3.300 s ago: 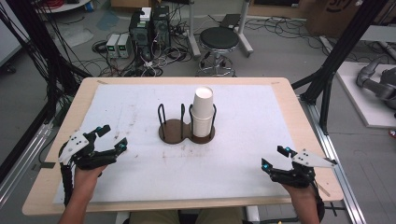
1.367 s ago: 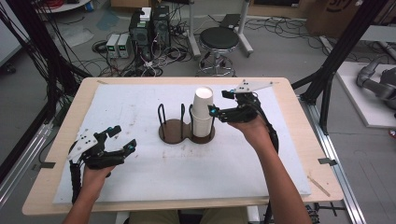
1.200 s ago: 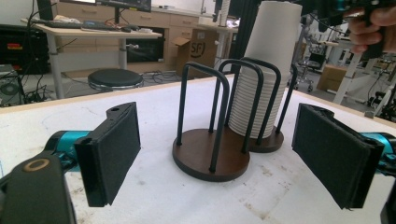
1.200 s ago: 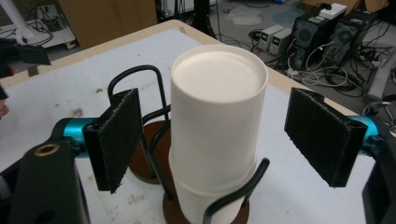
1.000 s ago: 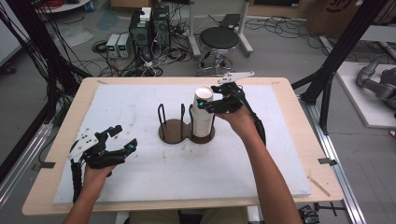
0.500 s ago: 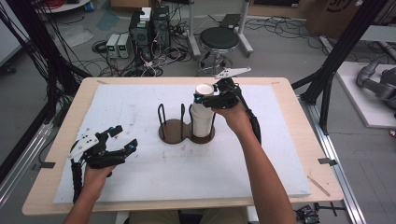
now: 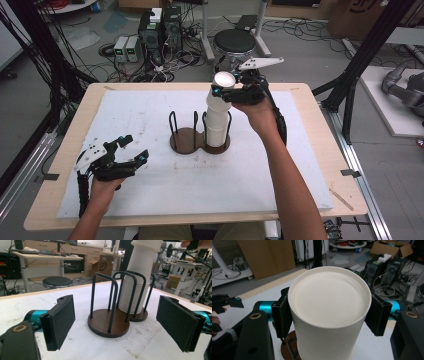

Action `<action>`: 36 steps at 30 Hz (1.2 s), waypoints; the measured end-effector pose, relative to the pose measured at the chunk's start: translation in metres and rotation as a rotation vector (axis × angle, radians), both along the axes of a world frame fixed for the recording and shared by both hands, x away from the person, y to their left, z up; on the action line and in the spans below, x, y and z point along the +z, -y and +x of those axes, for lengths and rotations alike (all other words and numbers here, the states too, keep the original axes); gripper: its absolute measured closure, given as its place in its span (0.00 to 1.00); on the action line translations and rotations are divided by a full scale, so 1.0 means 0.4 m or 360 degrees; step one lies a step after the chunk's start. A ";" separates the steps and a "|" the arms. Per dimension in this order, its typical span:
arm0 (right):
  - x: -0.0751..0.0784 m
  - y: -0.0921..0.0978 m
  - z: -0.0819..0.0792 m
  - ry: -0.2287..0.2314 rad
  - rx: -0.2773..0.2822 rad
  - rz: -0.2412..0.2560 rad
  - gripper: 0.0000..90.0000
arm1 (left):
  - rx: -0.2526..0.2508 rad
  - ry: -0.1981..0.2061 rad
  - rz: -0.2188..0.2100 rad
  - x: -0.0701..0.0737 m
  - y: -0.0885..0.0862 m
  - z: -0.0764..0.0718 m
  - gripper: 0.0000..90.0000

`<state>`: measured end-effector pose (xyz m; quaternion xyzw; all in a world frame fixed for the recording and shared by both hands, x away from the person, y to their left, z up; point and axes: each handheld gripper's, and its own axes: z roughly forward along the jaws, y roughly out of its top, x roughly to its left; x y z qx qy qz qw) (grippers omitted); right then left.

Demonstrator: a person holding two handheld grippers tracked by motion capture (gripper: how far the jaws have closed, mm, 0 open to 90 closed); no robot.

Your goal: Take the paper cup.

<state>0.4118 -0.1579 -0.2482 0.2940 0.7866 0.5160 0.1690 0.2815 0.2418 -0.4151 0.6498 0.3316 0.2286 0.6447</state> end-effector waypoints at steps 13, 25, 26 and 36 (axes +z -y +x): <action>0.076 0.069 -0.073 0.0124 -0.0016 0.0043 0.37 | -0.0106 0.0021 -0.0044 0.003 0.022 -0.004 0.16; -0.001 0.159 -0.192 0.0064 0.0056 0.0001 0.37 | -0.0234 0.0091 -0.0015 0.007 0.057 -0.014 0.16; -0.016 0.165 -0.200 0.0057 0.0068 -0.0009 0.37 | -0.0239 0.0084 -0.0012 0.008 0.062 -0.015 0.16; -0.128 0.180 -0.248 -0.0028 0.0134 -0.0053 0.37 | -0.0344 0.0046 0.0004 0.018 0.095 -0.030 0.16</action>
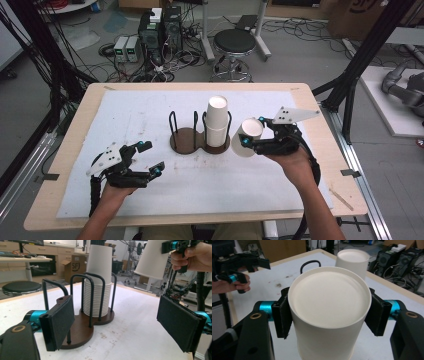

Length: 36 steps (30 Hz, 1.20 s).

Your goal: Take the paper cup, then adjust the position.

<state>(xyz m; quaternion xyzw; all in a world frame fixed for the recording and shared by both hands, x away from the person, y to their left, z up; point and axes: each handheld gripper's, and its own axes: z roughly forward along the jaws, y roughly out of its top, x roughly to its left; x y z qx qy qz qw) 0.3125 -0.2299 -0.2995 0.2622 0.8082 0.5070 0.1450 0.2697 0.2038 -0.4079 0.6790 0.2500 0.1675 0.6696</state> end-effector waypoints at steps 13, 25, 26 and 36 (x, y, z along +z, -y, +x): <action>-0.037 -0.037 -0.024 -0.0021 0.0113 -0.0034 0.37 | -0.0089 0.0050 -0.0029 0.002 0.021 -0.004 0.16; -0.042 -0.063 -0.030 -0.0020 0.0160 -0.0014 0.37 | -0.0146 0.0055 0.0019 -0.006 0.050 0.004 0.16; -0.043 -0.066 -0.031 -0.0021 0.0164 -0.0015 0.37 | -0.0160 0.0031 0.0022 -0.004 0.055 0.004 0.16; -0.047 -0.088 -0.045 -0.0019 0.0229 0.0003 0.37 | -0.0271 0.0038 0.0050 0.007 0.114 0.008 0.16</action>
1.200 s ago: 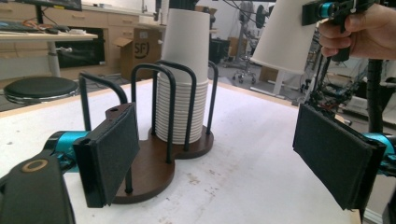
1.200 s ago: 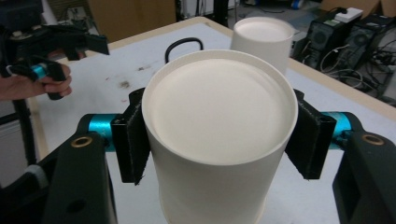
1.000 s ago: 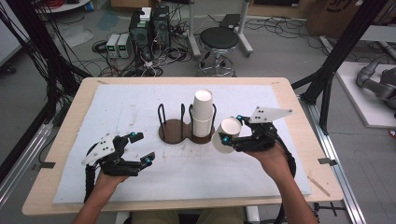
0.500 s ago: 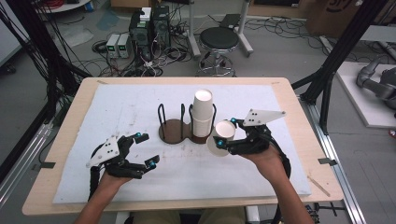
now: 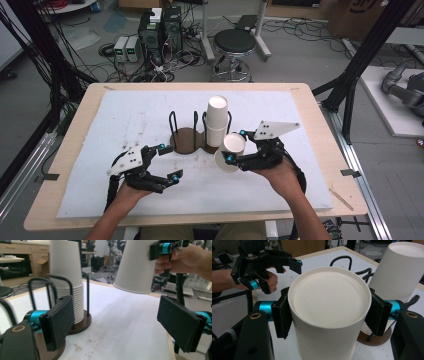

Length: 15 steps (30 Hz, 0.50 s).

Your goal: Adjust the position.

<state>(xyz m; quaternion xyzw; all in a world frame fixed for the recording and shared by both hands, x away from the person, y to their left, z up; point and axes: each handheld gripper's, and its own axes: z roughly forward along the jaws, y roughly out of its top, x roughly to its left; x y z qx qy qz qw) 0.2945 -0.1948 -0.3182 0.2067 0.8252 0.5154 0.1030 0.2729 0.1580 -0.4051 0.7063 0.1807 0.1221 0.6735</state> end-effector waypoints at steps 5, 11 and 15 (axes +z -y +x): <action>-0.002 -0.012 -0.006 -0.0016 0.0034 -0.0002 0.37 | -0.0059 0.0011 -0.0011 0.003 0.028 0.011 0.16; -0.001 -0.023 -0.011 -0.0008 0.0067 0.0009 0.37 | -0.0121 0.0099 -0.0028 0.011 0.059 0.026 0.17; -0.002 -0.029 -0.014 -0.0021 0.0083 0.0021 0.37 | -0.0174 0.0097 -0.0024 0.009 0.098 0.033 0.17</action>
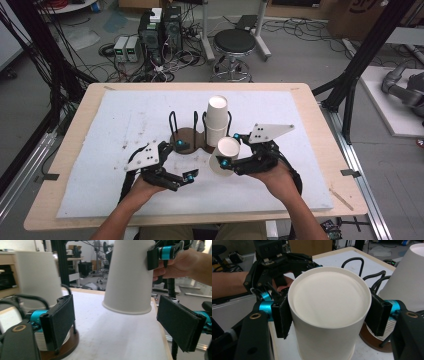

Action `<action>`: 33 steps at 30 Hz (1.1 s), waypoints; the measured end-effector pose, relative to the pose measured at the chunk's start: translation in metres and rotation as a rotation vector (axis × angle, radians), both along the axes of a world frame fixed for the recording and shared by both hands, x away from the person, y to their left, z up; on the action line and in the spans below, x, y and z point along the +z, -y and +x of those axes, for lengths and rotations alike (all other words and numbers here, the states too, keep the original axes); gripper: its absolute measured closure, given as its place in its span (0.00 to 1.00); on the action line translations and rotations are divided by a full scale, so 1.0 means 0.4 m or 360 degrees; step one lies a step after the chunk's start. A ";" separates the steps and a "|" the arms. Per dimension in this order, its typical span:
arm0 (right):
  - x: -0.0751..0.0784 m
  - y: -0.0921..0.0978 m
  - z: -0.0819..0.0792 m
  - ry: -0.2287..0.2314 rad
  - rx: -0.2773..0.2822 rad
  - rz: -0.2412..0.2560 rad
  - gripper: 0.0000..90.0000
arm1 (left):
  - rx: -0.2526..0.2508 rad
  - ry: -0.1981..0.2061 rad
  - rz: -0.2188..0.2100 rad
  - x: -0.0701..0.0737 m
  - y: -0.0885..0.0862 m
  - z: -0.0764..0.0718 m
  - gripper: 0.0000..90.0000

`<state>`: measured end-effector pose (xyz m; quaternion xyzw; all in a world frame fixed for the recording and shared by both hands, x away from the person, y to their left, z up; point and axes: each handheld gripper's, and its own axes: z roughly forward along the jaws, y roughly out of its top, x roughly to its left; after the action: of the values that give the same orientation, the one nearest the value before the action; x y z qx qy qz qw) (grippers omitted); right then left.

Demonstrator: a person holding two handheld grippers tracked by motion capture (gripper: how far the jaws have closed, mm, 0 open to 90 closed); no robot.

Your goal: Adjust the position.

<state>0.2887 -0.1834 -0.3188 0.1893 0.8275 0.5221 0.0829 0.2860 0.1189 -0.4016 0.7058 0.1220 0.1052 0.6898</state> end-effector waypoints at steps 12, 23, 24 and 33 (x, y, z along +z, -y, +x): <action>-0.006 -0.018 -0.008 -0.0026 0.0041 0.0002 0.37 | -0.0127 -0.0018 0.0025 -0.001 0.097 0.003 0.16; -0.007 -0.019 -0.014 -0.0055 0.0069 0.0050 0.37 | -0.0147 -0.0023 0.0051 -0.005 0.119 0.003 0.16; -0.006 -0.018 -0.015 -0.0064 0.0069 0.0065 0.37 | -0.0146 -0.0023 0.0051 -0.006 0.121 0.003 0.16; -0.010 -0.013 -0.014 -0.0091 0.0074 0.0139 0.37 | -0.0162 -0.0005 0.0036 -0.005 0.122 -0.001 0.24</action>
<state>0.2832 -0.1783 -0.3230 0.1884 0.8101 0.5538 0.0387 0.2856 0.0700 -0.4034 0.7190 0.0858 0.0703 0.6861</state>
